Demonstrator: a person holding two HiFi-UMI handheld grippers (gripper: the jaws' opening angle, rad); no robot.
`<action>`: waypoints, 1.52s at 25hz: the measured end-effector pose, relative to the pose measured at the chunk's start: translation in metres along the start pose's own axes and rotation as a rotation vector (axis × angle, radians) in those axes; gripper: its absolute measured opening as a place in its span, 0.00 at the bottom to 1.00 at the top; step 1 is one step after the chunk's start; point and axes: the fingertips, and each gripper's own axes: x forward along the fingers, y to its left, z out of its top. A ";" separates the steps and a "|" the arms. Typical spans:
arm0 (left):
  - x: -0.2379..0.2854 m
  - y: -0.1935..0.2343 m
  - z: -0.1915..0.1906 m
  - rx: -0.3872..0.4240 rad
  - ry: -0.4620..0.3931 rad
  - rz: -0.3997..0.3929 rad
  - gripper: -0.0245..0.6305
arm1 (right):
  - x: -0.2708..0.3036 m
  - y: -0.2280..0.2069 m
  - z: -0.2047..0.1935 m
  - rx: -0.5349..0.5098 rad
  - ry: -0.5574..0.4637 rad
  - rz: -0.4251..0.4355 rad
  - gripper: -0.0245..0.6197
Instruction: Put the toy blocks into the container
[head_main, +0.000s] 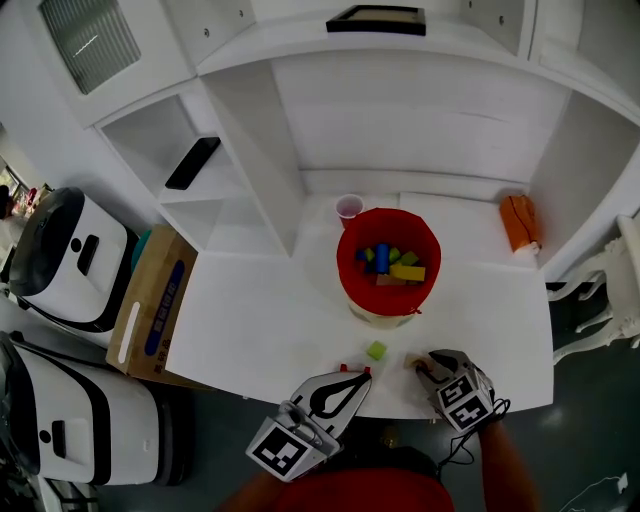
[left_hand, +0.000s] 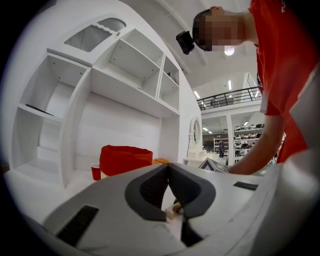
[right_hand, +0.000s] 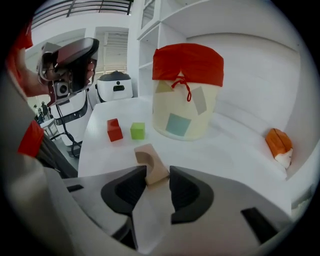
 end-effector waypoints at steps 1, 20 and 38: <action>0.002 0.001 -0.001 -0.005 0.001 -0.002 0.06 | -0.001 0.001 0.002 0.012 -0.013 0.003 0.30; 0.002 0.035 -0.015 -0.021 0.034 0.017 0.07 | -0.086 -0.074 0.252 0.248 -0.551 -0.118 0.37; 0.008 0.040 -0.151 0.171 0.487 -0.281 0.47 | -0.170 0.011 0.217 0.295 -0.726 -0.049 0.04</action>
